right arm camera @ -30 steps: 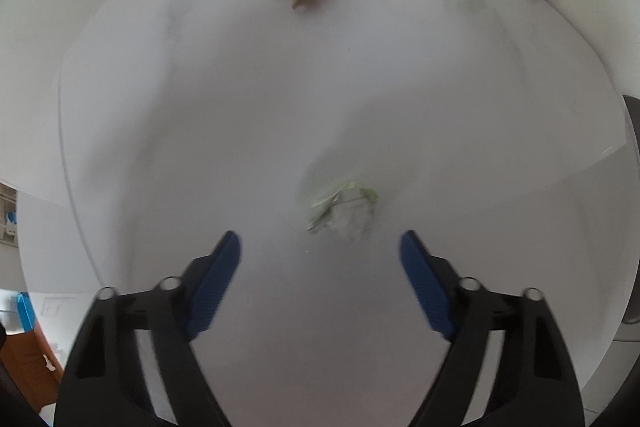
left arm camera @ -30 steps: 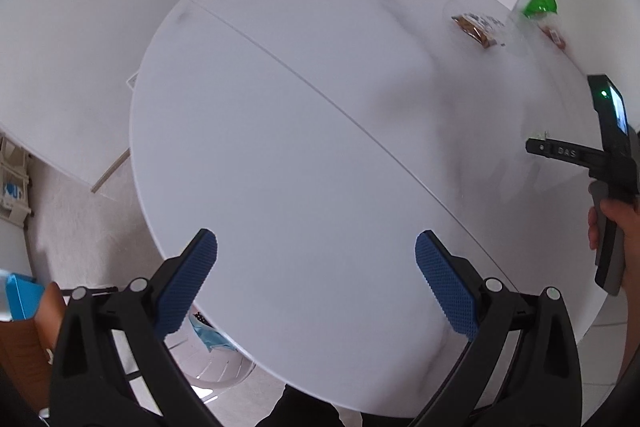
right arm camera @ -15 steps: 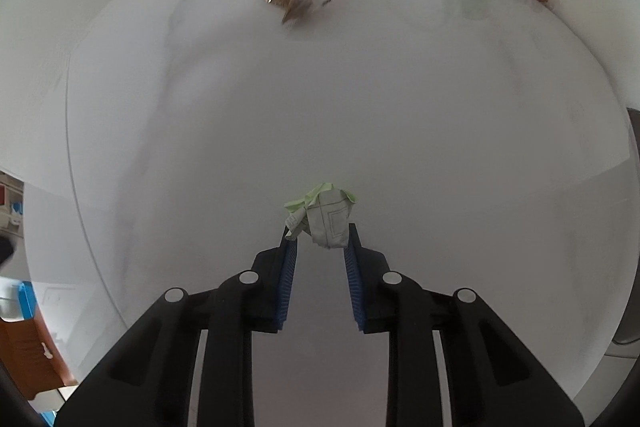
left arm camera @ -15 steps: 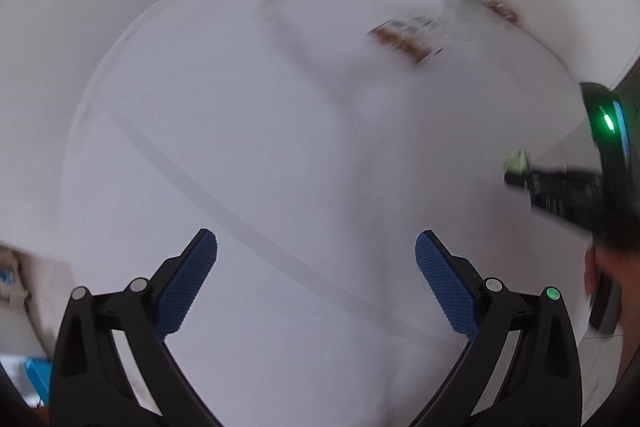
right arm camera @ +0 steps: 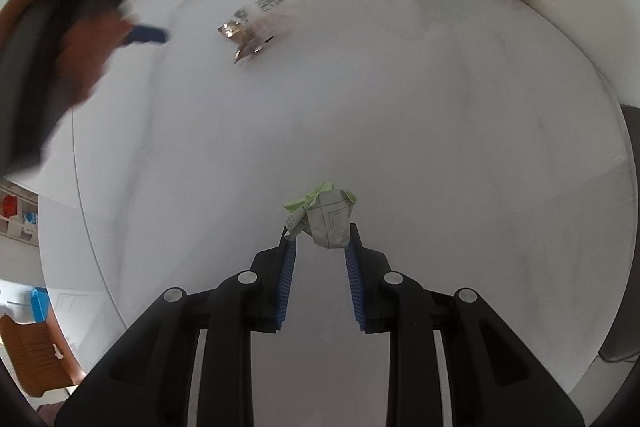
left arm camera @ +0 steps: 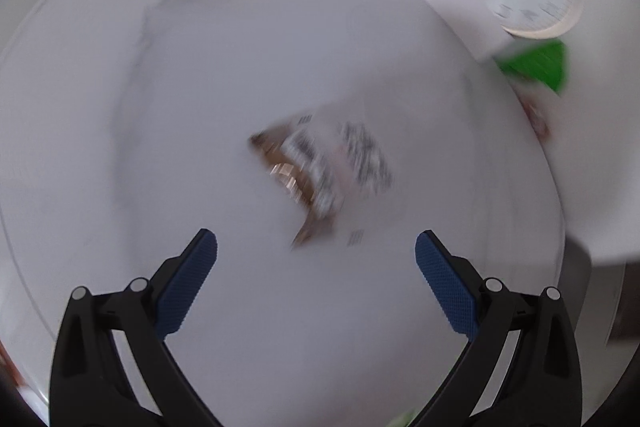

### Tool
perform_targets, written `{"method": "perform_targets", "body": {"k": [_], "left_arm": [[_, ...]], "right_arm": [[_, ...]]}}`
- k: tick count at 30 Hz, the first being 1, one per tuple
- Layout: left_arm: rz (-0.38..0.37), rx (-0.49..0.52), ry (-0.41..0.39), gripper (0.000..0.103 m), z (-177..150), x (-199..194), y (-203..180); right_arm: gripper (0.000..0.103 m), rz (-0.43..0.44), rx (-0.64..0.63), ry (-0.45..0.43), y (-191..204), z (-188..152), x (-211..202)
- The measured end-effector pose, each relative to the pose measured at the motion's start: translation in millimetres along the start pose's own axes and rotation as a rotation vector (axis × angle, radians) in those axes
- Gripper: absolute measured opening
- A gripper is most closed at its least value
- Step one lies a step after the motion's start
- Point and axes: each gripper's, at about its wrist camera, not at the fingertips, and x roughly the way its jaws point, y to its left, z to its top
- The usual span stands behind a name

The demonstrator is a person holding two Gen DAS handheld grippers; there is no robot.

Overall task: Collect trash
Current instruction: 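Grasp the small green-white paper with the right tool while the left tool grasps the clear snack bag, then carry the snack bag and green-white paper toward the wastebasket with both tools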

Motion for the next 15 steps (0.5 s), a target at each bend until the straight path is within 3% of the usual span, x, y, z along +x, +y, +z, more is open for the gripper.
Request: {"method": "perform_targets", "body": {"k": [7, 9, 11, 15], "left_arm": [[0.159, -0.103, 0.049, 0.093, 27.0, 58.0, -19.9], [0.155, -0.118, 0.058, 0.071, 25.3, 65.4, -20.7], [0.114, -0.137, 0.077, 0.059, 20.9, 70.8, -19.5], [0.084, -0.094, 0.065, 0.050, 9.7, 67.9, -19.6]], "right_arm": [[0.026, 0.016, 0.011, 0.007, -24.8, 6.6, 7.4], [0.026, 0.017, 0.011, 0.008, -28.7, 8.6, 9.2], [0.026, 0.016, 0.008, 0.008, -30.2, 9.4, 9.6], [0.026, 0.011, 0.000, 0.006, -27.0, 6.3, 6.4]]}}
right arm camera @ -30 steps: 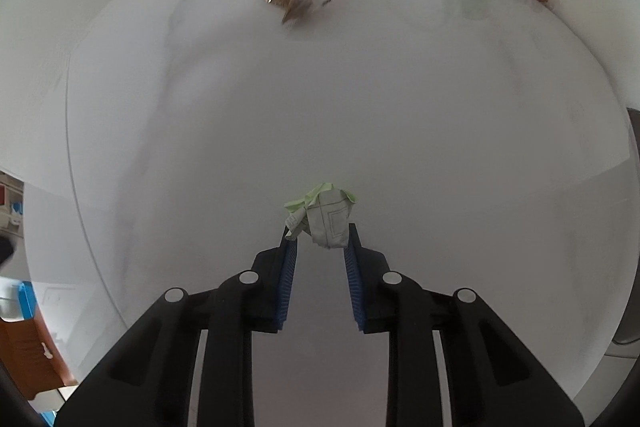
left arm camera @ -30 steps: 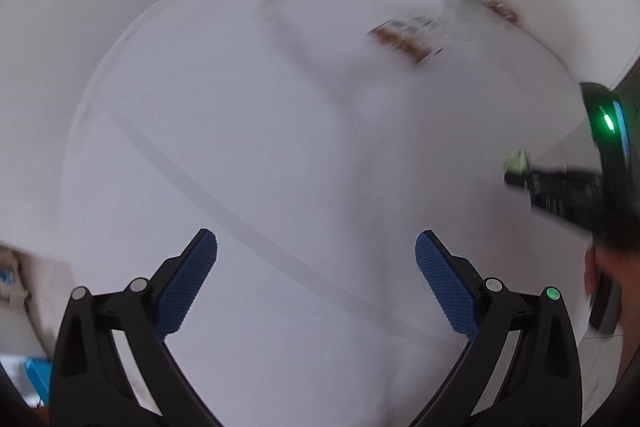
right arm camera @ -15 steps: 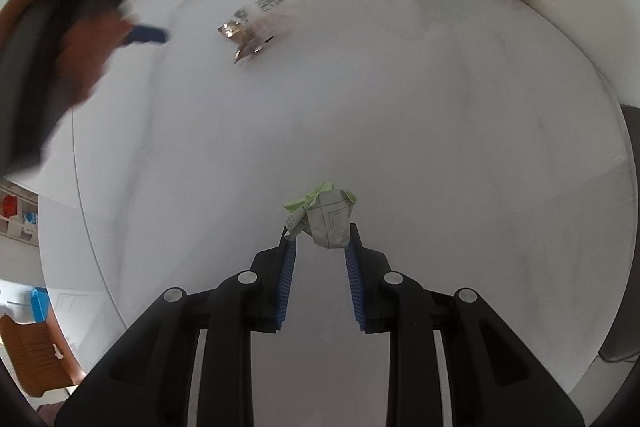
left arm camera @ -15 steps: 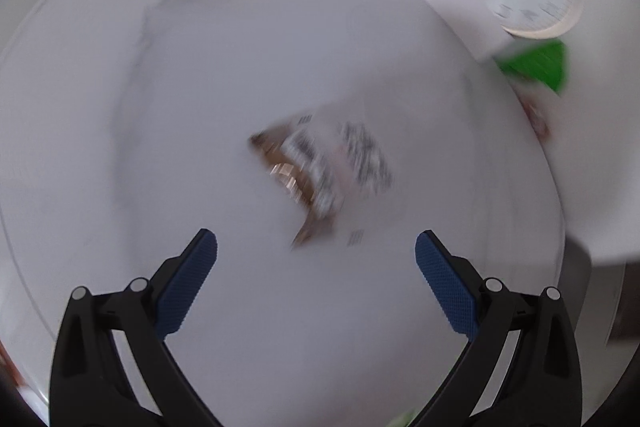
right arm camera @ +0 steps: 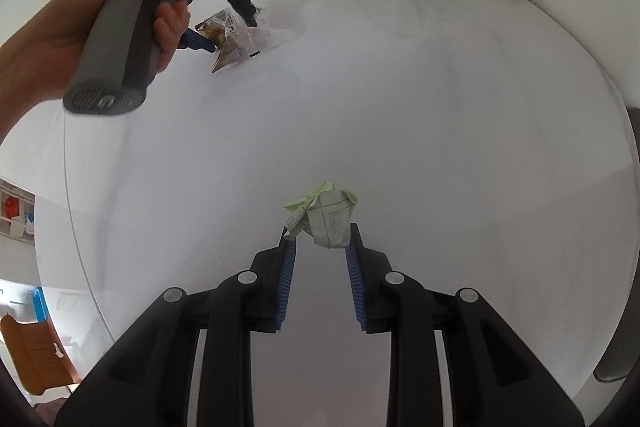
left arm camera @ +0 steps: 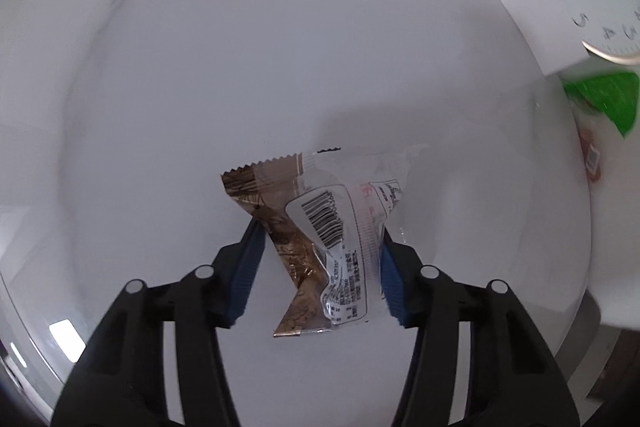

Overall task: Collect trash
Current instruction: 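Carry the snack bag and green-white paper toward the wastebasket with both tools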

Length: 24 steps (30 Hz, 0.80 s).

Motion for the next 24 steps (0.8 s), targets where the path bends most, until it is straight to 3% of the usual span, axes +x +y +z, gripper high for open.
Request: {"method": "perform_targets", "body": {"k": [2, 9, 15, 24], "left_arm": [[-0.007, 0.036, -0.010, 0.042, -7.7, -5.6, 3.9], [-0.017, 0.142, -0.112, 0.042, -60.0, -56.6, 58.1], [-0.037, 0.121, -0.134, 0.042, -139.6, -104.9, 158.8], [0.103, 0.115, -0.189, 0.042, -241.7, -165.0, 329.6]], "right_arm": [[0.026, 0.001, -0.003, -0.003, 4.2, -3.1, -3.6], [0.026, 0.000, -0.054, -0.001, 33.9, -14.2, -13.2], [0.026, 0.024, -0.152, -0.012, 94.3, -33.6, -28.4], [0.026, 0.144, -0.371, 0.015, 232.4, -85.6, -37.5]]}}
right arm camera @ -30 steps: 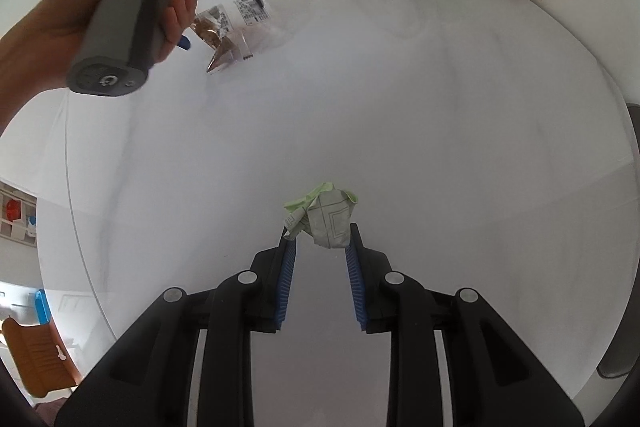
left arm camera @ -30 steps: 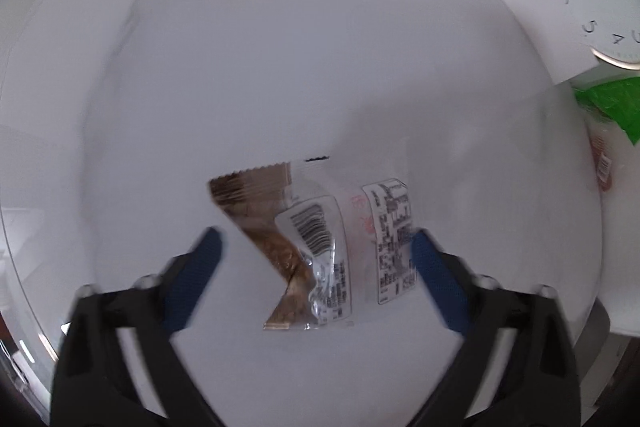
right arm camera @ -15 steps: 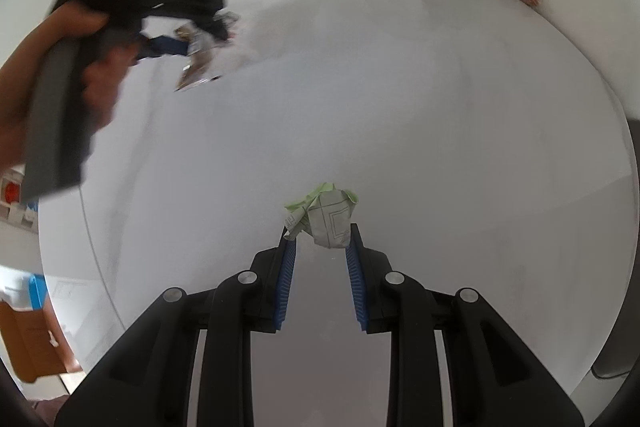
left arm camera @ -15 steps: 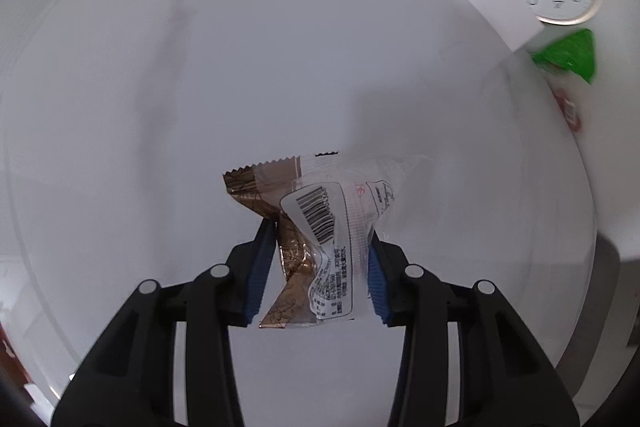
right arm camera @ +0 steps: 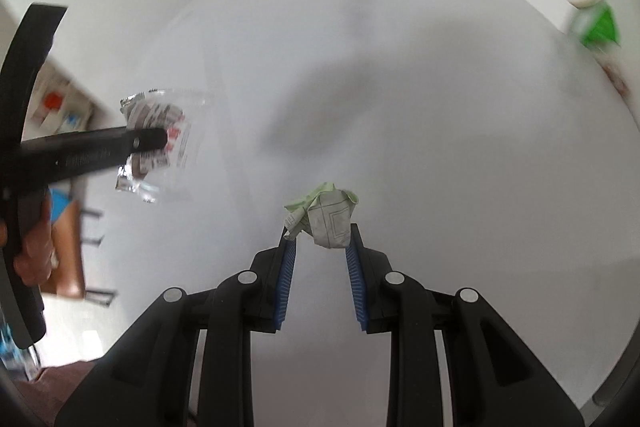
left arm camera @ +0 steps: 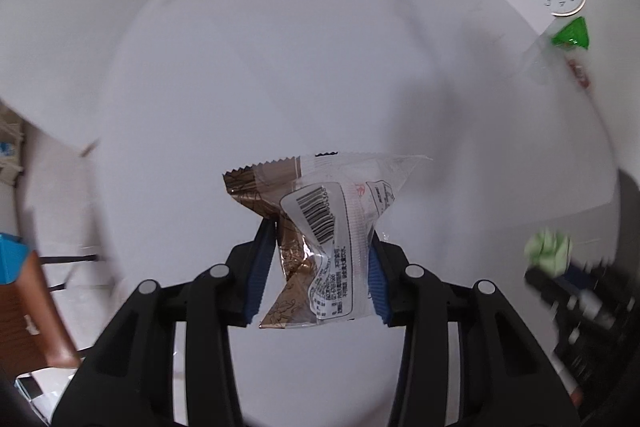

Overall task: Collect trash
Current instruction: 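Carry the snack bag and green-white paper toward the wastebasket with both tools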

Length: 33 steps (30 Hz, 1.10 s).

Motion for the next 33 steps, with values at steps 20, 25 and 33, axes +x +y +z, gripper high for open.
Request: {"method": "perform_targets", "body": {"k": [20, 25, 33], "left_arm": [[0.097, -0.266, 0.085, 0.043, -166.3, -20.0, 245.2], [0.086, -0.273, 0.098, 0.043, -179.5, 0.7, 259.4], [0.035, -0.309, 0.260, 0.061, -205.8, 85.9, 288.0]], "right_arm": [[0.026, 0.180, -0.403, 0.080, 268.9, -8.6, 28.3], [0.027, 0.173, -0.435, 0.086, 284.0, -10.8, 27.9], [0.027, 0.164, -0.442, 0.117, 300.4, -23.0, 39.9]]}}
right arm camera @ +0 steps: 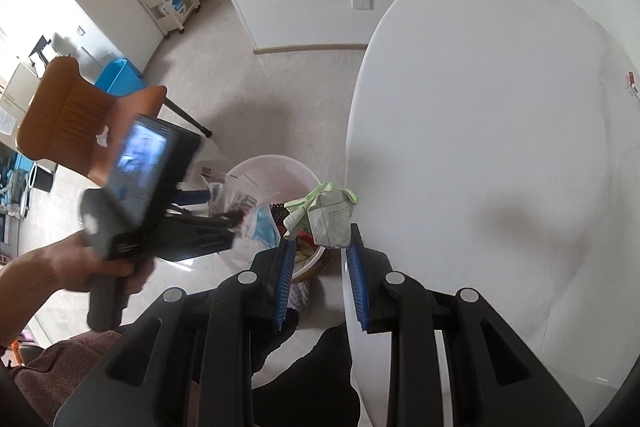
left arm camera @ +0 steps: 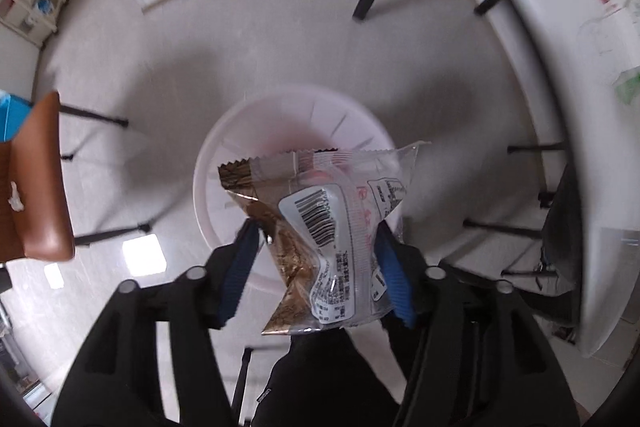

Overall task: Collect trash
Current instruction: 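Carry the snack bag and green-white paper toward the wastebasket with both tools, then open both tools over the wastebasket to drop the snack bag and paper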

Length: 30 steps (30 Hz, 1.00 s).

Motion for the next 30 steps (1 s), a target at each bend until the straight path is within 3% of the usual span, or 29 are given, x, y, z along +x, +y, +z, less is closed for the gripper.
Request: {"method": "perform_targets", "body": {"k": [3, 7, 12, 20, 21, 22, 24, 30], "left_arm": [[0.002, -0.013, 0.046, 0.076, 0.6, 16.6, 4.8], [-0.014, -0.033, 0.006, 0.092, -2.8, 7.7, 12.5], [-0.037, -0.059, -0.077, 0.095, -9.3, -21.9, 28.1], [0.079, -0.200, -0.263, 0.095, -25.7, -99.8, 76.8], [0.091, -0.209, -0.273, 0.095, -27.1, -106.5, 81.4], [0.104, -0.215, -0.283, 0.095, -28.7, -113.8, 85.7], [0.126, -0.212, -0.293, 0.095, -29.9, -124.9, 89.6], [0.142, -0.158, -0.337, 0.095, -26.9, -149.5, 75.6]], "right_arm": [[0.027, 0.003, -0.010, 0.014, 3.2, 2.1, 6.0], [0.028, 0.016, -0.032, 0.029, 11.6, 2.4, 13.7], [0.028, 0.045, -0.058, 0.045, 20.7, 6.4, 27.0], [0.030, 0.132, -0.149, 0.084, 54.0, 18.8, 68.6], [0.034, 0.146, -0.162, 0.091, 59.3, 19.4, 75.5], [0.054, 0.153, -0.165, 0.098, 62.1, 19.8, 80.0], [0.084, 0.127, -0.161, 0.103, 66.5, 20.3, 87.7], [0.091, 0.119, -0.096, 0.071, 56.9, 24.1, 74.5]]}}
